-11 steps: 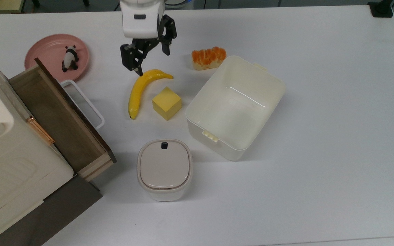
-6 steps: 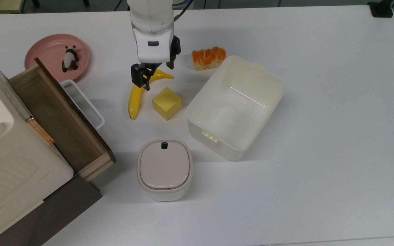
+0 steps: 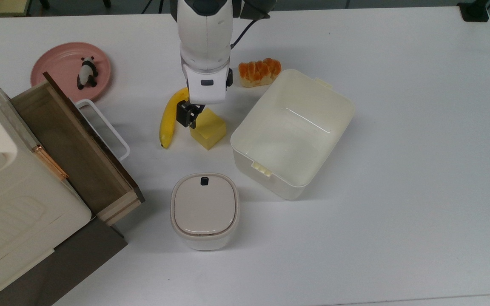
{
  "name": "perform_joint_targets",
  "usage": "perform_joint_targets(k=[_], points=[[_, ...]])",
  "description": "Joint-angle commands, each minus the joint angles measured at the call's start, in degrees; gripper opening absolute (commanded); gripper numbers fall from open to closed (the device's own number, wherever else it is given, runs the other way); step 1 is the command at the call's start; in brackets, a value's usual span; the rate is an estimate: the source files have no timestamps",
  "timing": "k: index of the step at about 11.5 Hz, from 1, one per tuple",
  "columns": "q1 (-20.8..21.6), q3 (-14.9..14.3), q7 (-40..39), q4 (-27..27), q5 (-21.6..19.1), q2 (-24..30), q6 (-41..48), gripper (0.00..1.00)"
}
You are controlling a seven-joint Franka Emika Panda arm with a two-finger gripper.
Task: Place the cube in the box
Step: 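Close the gripper around the yellow cube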
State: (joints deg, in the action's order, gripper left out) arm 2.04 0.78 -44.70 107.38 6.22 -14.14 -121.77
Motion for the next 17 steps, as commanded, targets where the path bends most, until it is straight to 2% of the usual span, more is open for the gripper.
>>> perform_joint_targets(k=[1, 5, 16, 17], points=[[1.3, -0.3, 1.6, 0.1, 2.6, -1.4, -1.0, 1.0], [2.1, -0.3, 3.9, -0.9, 4.2, -3.6, -1.0, 1.0], [2.1, -0.3, 3.9, -1.6, 7.4, -5.5, -1.1, 0.99], [2.1, -0.3, 3.9, -1.6, 8.7, -5.7, -1.1, 0.73]])
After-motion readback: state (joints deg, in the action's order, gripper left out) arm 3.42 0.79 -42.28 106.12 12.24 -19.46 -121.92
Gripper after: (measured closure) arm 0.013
